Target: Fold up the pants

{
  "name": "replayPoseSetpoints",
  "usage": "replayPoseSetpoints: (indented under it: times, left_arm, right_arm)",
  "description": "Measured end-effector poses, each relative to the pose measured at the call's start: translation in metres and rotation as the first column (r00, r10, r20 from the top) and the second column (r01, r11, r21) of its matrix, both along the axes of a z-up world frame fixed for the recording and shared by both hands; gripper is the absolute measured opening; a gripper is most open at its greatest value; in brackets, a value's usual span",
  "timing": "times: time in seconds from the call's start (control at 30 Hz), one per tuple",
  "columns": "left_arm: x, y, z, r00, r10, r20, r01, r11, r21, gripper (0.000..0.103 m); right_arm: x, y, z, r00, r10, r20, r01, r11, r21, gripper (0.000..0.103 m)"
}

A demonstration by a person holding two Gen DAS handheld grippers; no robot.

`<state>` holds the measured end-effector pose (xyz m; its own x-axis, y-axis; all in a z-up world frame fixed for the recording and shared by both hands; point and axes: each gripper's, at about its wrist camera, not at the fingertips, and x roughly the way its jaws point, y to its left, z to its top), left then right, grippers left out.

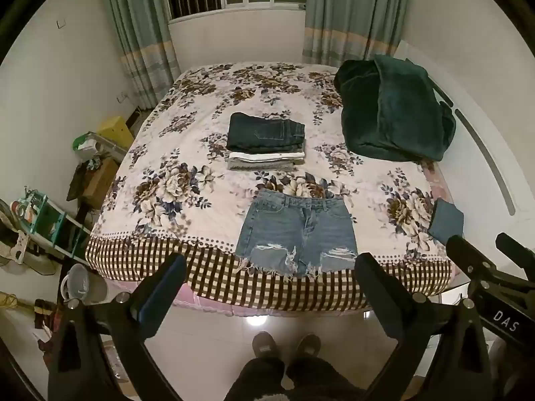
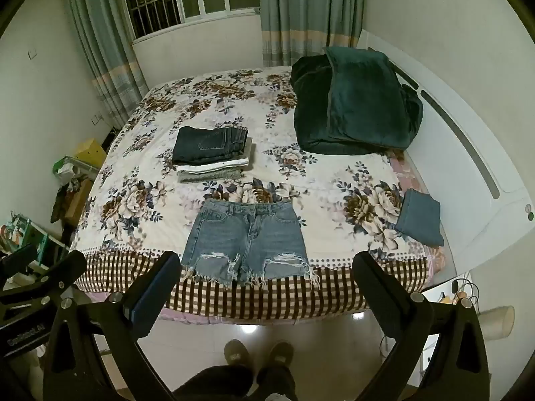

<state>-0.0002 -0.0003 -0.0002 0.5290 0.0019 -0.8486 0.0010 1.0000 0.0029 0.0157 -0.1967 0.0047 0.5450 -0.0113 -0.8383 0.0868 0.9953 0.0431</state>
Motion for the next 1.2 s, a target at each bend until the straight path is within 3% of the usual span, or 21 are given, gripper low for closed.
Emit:
replayPoseSetpoints:
  times: [1.2]
  left_arm:
    - [0.018,-0.005,0.022,1.000,0.003,0.022,-0.003,1.000,0.002,0.103]
  right_arm:
    - [0.004,0.001,0.006,1.000,0.005,-0.005,-0.005,1.000,-0.027,0.103]
